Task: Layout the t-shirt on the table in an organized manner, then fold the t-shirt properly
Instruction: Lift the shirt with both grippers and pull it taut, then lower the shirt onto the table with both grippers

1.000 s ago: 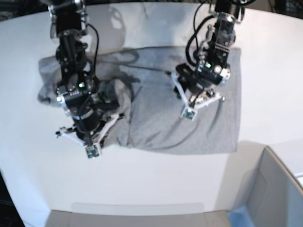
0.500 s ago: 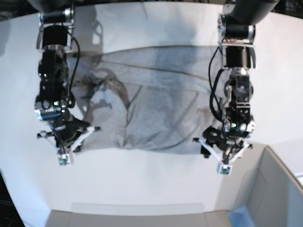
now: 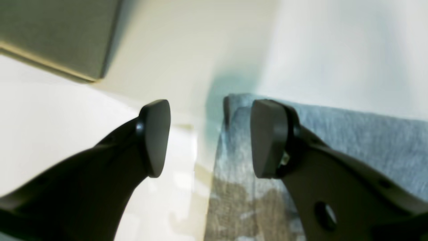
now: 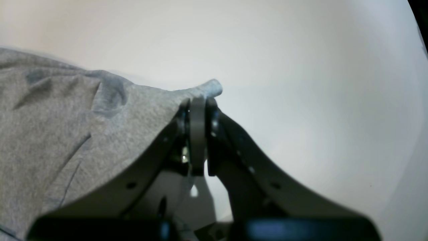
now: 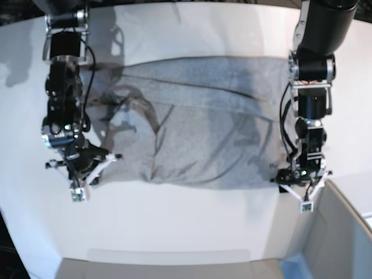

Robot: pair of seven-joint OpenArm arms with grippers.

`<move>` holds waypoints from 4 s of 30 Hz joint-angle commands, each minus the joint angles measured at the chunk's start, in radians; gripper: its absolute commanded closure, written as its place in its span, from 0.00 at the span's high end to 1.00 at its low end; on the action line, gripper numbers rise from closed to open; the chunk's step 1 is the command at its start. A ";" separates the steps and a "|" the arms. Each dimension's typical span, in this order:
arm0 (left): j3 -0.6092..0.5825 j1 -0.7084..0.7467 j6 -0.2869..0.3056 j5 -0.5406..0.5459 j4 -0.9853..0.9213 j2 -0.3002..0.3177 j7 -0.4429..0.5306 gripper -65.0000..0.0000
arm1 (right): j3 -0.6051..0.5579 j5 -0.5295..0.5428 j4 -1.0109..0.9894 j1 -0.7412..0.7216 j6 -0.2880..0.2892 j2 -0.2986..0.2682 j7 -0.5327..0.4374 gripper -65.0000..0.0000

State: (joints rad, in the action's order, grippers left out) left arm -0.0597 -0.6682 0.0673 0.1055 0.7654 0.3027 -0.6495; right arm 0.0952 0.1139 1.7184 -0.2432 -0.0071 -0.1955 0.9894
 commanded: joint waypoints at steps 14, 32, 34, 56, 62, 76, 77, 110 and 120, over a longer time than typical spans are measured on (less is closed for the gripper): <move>-0.001 -0.035 0.044 0.001 0.009 -0.007 -0.020 0.58 | 0.082 0.002 0.019 0.002 -0.003 -0.008 -0.025 0.00; -0.001 -0.040 0.045 0.001 -0.157 -0.009 0.058 0.09 | 0.105 0.004 0.016 -0.003 0.000 -0.040 -0.025 0.00; -0.001 -0.041 0.045 0.000 -0.156 -0.009 0.060 0.00 | 0.105 0.004 0.012 -0.008 0.000 -0.049 -0.027 0.00; 0.011 0.031 0.045 0.000 0.180 -0.009 0.069 0.00 | 0.002 0.005 -0.665 -0.534 0.051 -0.158 -0.413 0.00; 0.011 0.048 0.045 0.000 0.180 -0.006 0.069 0.00 | -0.088 0.005 -0.884 -0.681 0.049 -0.180 -0.584 0.00; 0.117 0.086 0.045 0.000 0.233 -0.007 0.023 0.00 | -0.225 0.004 -0.995 -0.710 0.009 -0.170 -0.665 0.00; 0.117 0.086 0.045 0.000 0.233 -0.007 0.020 0.00 | -0.225 0.004 -0.995 -0.698 0.009 -0.166 -0.662 0.00; 0.111 0.353 0.044 -0.003 0.899 -0.061 -0.218 0.29 | -0.223 0.002 0.025 0.000 0.014 -0.006 -0.137 0.00; 0.028 0.641 0.044 -0.007 1.038 -0.093 -0.474 0.03 | -0.071 0.004 0.096 0.195 0.014 0.000 -0.005 0.00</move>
State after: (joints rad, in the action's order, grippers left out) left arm -0.0284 -0.0147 0.1097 0.0959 1.7832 0.2070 -1.1431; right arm 0.0193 0.1135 1.7969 -0.0299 0.0036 -0.1925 1.0016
